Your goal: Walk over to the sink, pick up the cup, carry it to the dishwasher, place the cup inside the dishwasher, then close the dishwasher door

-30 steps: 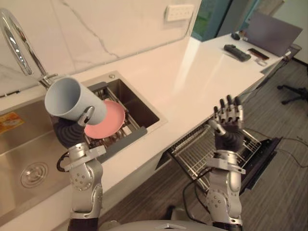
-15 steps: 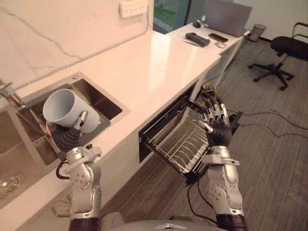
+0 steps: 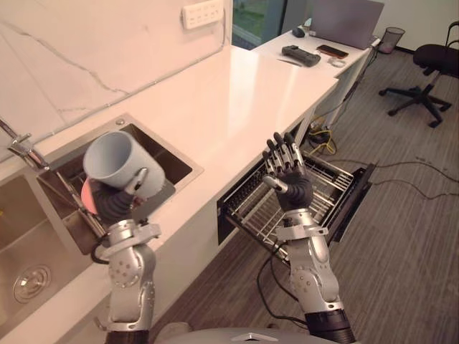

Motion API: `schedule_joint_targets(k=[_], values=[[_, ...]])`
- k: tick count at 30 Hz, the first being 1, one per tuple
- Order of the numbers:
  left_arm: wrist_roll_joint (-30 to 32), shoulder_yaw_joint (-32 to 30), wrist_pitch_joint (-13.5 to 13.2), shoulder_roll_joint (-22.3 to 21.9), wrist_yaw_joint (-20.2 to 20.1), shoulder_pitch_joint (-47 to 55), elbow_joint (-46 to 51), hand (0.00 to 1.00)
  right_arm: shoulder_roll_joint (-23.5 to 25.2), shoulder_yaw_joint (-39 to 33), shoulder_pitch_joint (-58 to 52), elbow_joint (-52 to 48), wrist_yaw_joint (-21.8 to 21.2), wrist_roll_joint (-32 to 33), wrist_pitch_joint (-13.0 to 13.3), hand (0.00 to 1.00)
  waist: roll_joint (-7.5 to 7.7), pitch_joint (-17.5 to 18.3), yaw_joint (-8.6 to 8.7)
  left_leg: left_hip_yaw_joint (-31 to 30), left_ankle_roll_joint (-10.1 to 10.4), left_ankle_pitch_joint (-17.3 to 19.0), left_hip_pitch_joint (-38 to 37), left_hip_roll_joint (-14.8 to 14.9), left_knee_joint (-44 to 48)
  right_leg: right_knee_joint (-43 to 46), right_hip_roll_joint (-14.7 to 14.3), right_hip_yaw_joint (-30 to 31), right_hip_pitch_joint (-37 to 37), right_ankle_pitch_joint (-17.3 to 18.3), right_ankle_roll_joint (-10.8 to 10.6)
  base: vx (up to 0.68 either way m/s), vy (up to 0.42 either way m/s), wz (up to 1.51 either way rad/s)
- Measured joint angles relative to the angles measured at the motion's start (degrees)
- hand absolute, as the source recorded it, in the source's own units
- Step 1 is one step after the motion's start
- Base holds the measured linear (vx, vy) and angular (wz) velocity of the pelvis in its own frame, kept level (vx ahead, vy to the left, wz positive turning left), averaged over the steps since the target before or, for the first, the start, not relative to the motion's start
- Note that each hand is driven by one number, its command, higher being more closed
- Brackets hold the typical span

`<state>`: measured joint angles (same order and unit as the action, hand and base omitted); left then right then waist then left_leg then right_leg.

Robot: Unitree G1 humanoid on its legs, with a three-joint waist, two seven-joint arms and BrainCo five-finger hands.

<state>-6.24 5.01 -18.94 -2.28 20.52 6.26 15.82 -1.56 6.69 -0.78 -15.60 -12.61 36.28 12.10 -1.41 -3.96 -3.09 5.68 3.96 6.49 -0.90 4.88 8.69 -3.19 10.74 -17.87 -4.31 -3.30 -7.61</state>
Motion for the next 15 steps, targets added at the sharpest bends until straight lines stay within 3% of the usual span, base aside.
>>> schedule_joint_targets(k=[2, 6, 10, 15], values=[[3.3, 2.4, 2.0, 0.0, 0.7, -2.1, -2.6, 1.00, 0.0, 0.3, 0.1, -0.5, -1.3, 1.9, -0.3, 0.00, 0.14, 1.5, 0.19, -0.2, 0.2, -0.4, 0.2, 0.0, -0.7, -1.3, -0.3, -0.1, -0.1, -0.7, 0.1, -0.01, -0.011, 0.04], [11.4, 4.2, 5.9, 0.0, 4.7, -4.9, -5.5, 1.00, -0.8, 1.8, 0.5, -1.5, -3.5, 5.0, -3.3, 0.00, 0.24, 2.0, 1.21, -0.2, 0.4, -0.9, 0.0, 0.0, -1.2, -1.4, -0.7, -0.1, -0.1, -1.1, 0.3, -0.04, -0.006, -0.01], [19.4, 4.9, 10.0, 0.1, 8.3, -6.6, -7.7, 1.00, -1.7, 4.5, 2.3, -1.6, -3.5, 5.0, -6.0, 0.00, 0.61, 2.2, 1.46, -0.2, 0.5, -1.6, -0.1, 0.2, -1.8, -1.4, -1.0, 0.1, 0.1, -1.6, 0.7, -0.06, -0.006, -0.02], [27.7, 6.1, 13.2, 0.1, 13.8, -7.3, -8.3, 1.00, -1.7, 7.5, 4.1, -1.7, -1.7, 4.2, -8.7, 0.00, 1.13, 2.5, 1.44, 0.7, 0.7, -2.0, -0.1, 0.4, -1.8, -1.8, -1.1, 0.4, 0.4, -1.8, 0.7, -0.07, -0.001, -0.04]])
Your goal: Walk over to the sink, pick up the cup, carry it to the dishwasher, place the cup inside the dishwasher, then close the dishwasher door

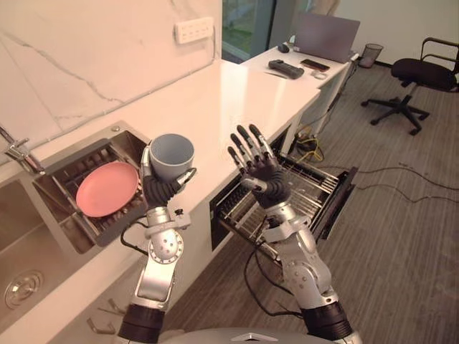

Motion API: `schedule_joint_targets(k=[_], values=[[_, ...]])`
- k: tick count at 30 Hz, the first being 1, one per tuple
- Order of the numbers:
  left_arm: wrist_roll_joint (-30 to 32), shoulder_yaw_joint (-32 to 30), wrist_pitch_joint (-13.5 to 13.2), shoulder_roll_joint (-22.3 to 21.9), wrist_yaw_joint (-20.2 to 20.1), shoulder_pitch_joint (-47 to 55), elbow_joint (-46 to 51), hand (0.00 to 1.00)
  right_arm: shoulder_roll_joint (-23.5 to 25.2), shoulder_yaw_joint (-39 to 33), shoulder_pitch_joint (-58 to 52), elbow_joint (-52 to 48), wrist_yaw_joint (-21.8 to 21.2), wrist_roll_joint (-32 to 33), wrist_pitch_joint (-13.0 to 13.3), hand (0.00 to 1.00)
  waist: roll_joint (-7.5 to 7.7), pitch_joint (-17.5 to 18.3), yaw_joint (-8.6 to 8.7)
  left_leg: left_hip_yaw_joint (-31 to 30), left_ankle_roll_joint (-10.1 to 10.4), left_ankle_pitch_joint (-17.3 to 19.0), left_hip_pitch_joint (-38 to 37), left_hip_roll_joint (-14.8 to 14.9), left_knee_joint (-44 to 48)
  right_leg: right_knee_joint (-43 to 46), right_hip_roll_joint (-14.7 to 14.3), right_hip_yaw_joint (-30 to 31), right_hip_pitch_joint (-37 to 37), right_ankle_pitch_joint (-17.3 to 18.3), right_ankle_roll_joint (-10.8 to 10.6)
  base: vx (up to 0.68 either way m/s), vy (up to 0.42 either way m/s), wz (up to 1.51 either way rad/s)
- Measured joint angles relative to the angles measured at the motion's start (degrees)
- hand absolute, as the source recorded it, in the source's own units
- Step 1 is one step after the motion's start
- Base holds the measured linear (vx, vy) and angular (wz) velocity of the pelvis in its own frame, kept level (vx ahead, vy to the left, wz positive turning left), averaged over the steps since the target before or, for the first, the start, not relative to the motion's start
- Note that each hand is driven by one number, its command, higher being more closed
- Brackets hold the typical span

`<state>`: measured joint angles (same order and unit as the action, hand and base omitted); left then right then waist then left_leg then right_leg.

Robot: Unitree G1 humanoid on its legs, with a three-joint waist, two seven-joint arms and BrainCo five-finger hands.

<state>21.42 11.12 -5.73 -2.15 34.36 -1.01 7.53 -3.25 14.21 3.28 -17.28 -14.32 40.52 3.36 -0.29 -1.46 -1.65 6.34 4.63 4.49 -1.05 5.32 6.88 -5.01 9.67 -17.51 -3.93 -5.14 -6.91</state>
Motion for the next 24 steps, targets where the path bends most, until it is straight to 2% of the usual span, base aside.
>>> schedule_joint_targets(k=[5, 9, 14, 24], values=[[5.3, 0.7, 3.2, -0.1, 6.2, 0.0, -0.6, 1.00, 0.0, 3.1, 1.3, 0.0, 2.3, 0.0, -2.7, 0.00, 0.44, 0.3, -0.05, 0.1, 0.3, -0.2, 0.0, 0.3, 0.0, 0.0, -0.2, -0.1, 0.4, 0.2, 0.4, -0.04, -0.013, -0.05], [7.8, 0.5, 3.8, -0.4, 9.5, -0.3, -0.6, 1.00, 0.0, 4.9, 2.7, 0.0, 4.8, 0.0, -4.5, 0.00, 0.44, 0.4, -0.24, 0.2, 0.3, -0.3, 0.0, 0.5, 0.0, 0.0, -0.2, -0.5, 0.5, 0.0, 0.5, -0.01, -0.006, -0.03], [9.2, 0.4, 4.4, -1.3, 11.6, -0.8, -0.6, 1.00, 0.0, 6.8, 3.5, 0.2, 7.4, 0.0, -5.7, 0.00, 0.49, 1.2, -0.40, 0.0, 0.2, -0.4, 0.0, 0.5, 0.0, 0.0, -0.2, -0.7, 0.5, 0.0, 0.5, 0.00, 0.000, 0.00], [9.2, 2.3, 5.8, -1.2, 11.9, -2.8, -2.0, 1.00, 0.0, 10.1, 6.2, 3.0, 11.9, -3.4, -8.1, 0.00, 1.25, 2.1, -1.51, -1.7, 0.3, -1.3, 0.2, 0.3, -0.2, 0.0, 0.1, -3.8, -0.4, 0.2, 0.8, -0.03, -0.005, 0.07]])
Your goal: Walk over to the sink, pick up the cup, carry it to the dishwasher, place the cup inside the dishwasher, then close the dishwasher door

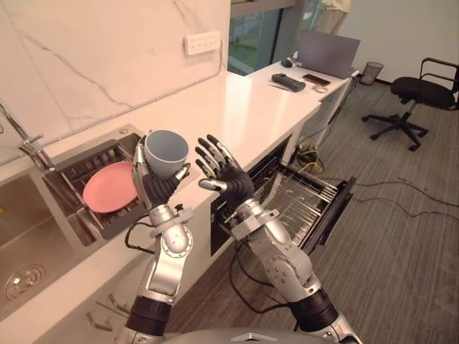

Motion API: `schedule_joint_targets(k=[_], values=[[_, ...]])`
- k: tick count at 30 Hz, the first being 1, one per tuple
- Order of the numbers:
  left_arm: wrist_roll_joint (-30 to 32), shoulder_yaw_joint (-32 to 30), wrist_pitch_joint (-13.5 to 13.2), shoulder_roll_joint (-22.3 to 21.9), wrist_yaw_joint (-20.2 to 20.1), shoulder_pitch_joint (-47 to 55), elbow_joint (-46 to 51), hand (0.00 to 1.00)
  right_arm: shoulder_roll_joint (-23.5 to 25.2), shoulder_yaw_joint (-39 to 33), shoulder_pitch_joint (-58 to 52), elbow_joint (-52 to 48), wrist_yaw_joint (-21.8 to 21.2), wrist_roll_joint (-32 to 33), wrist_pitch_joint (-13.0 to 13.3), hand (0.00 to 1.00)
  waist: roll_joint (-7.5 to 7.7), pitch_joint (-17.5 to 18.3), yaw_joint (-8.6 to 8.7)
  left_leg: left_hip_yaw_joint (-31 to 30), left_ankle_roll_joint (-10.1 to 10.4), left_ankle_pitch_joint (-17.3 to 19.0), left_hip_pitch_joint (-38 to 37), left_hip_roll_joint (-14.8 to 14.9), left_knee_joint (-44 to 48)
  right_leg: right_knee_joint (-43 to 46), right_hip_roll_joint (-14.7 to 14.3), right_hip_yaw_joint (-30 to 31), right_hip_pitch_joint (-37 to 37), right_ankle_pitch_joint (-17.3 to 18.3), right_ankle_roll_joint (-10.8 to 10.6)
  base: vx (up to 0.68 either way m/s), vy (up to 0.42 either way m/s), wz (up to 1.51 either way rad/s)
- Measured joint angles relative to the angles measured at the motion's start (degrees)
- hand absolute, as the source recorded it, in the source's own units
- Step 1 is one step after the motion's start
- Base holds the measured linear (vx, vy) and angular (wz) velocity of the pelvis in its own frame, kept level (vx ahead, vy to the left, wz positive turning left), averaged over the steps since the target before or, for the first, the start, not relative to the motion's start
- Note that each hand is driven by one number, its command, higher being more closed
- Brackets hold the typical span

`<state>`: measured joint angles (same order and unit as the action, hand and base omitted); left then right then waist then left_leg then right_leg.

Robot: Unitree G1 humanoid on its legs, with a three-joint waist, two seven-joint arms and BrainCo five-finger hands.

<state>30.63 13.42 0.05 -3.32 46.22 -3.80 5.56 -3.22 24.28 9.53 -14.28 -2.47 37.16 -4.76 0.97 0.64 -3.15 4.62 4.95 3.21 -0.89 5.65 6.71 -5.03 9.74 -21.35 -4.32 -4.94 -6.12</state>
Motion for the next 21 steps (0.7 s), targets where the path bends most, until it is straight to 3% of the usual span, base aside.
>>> schedule_joint_targets(k=[4, 21], values=[[0.0, 1.7, 0.2, 0.2, 0.0, 0.0, -0.1, 1.00, 0.5, 0.9, 0.7, 0.0, 1.0, -1.7, -0.7, 0.00, 0.42, 0.3, -0.20, -0.1, 0.1, -0.2, 0.1, 0.0, 0.0, 0.0, 0.2, -0.9, -0.1, -0.2, 0.2, -0.01, 0.001, 0.00], [0.0, 6.2, 1.8, 0.5, 0.4, -3.1, -2.4, 1.00, 1.2, 2.2, 5.4, 3.1, 12.4, -6.0, -1.3, 0.00, 0.49, 0.4, -0.55, -2.0, 0.3, -1.3, 0.8, -0.1, -0.3, 0.0, 0.3, -3.3, -0.5, -0.8, 0.5, -0.01, 0.000, 0.05]])
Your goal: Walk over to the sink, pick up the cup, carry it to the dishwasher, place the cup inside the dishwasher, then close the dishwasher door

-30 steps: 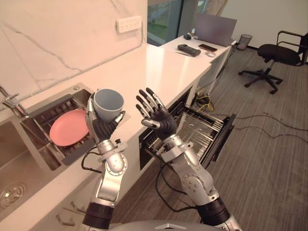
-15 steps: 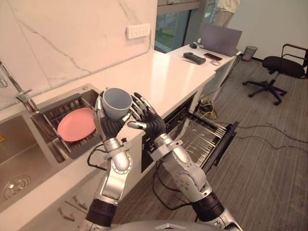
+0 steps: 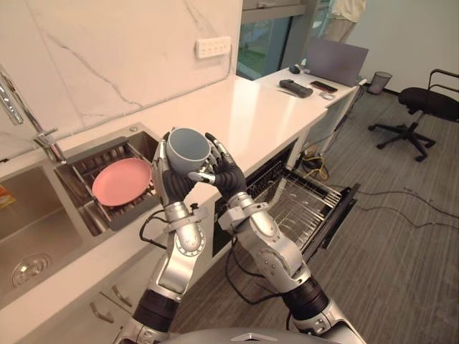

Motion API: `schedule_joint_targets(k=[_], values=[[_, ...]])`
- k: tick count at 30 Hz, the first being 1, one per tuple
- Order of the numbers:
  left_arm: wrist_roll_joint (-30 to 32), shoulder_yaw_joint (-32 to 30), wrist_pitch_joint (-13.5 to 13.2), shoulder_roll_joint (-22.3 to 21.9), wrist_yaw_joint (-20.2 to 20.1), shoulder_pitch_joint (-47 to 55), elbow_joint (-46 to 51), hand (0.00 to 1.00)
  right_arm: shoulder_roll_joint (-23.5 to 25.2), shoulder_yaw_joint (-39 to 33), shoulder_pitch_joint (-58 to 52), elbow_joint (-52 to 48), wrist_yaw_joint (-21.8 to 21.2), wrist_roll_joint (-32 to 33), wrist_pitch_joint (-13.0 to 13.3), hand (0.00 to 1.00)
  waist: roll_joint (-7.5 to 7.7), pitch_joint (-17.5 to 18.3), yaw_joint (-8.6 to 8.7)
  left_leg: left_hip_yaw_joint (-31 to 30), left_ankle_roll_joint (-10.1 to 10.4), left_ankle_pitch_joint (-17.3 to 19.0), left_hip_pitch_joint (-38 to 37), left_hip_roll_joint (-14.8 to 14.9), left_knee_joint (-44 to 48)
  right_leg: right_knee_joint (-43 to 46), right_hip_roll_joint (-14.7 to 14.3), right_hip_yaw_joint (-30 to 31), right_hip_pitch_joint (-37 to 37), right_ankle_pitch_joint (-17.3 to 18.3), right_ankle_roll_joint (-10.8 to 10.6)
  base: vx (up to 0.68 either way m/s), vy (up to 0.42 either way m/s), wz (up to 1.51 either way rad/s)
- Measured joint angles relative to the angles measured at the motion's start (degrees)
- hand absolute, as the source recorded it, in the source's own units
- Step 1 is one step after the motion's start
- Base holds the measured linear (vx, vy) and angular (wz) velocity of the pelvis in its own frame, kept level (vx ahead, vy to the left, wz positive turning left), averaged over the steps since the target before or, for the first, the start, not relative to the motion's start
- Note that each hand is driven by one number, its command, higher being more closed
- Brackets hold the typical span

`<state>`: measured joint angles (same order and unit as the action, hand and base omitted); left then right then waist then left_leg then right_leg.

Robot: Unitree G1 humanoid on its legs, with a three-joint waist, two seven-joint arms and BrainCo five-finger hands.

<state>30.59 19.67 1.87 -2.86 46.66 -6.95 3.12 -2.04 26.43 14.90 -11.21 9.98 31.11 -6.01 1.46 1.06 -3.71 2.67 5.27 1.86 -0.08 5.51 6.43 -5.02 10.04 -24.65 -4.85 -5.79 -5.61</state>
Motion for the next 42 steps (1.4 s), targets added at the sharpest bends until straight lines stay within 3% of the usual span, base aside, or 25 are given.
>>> schedule_joint_targets(k=[15, 26, 27, 42], values=[[-0.1, 2.5, 0.0, 0.2, 1.4, -0.7, -2.0, 1.00, 2.1, 0.1, 5.4, 5.7, 5.3, 0.1, -0.4, 0.00, -0.43, 0.3, -0.97, -1.2, 0.4, -1.2, -0.1, 0.0, -1.4, 0.0, 0.0, -1.8, -0.3, 0.0, 0.0, -0.01, 0.001, 0.03], [-0.1, 2.5, -0.1, 0.2, 1.8, -0.7, -2.9, 1.00, 2.2, 0.1, 5.5, 6.6, 5.6, 0.7, -0.4, 0.00, -0.77, 0.5, -1.37, -2.4, 0.6, -1.5, -0.1, 0.0, -1.6, 0.0, 0.1, -3.2, -1.1, 0.4, -0.5, -0.01, 0.006, 0.05], [-0.2, 2.5, -0.1, 0.2, 1.8, -0.7, -3.4, 1.00, 2.2, 0.1, 5.6, 7.2, 5.6, 0.7, -0.4, 1.00, -0.77, 0.5, -1.37, -2.4, 0.6, -1.5, -0.1, 0.0, -1.6, 0.0, 0.1, -3.2, -1.1, 0.4, -0.5, 0.00, 0.000, 0.00], [-0.6, 2.6, 0.0, 0.2, 2.6, -0.7, -4.3, 1.00, 2.2, -0.3, 6.1, 8.3, 5.6, 3.4, -0.4, 1.00, -0.80, 0.5, -1.40, -2.8, 0.7, -1.6, 0.0, 0.1, -1.6, 0.0, 0.3, -4.3, -1.2, 0.4, -0.5, 0.00, 0.000, 0.00]])
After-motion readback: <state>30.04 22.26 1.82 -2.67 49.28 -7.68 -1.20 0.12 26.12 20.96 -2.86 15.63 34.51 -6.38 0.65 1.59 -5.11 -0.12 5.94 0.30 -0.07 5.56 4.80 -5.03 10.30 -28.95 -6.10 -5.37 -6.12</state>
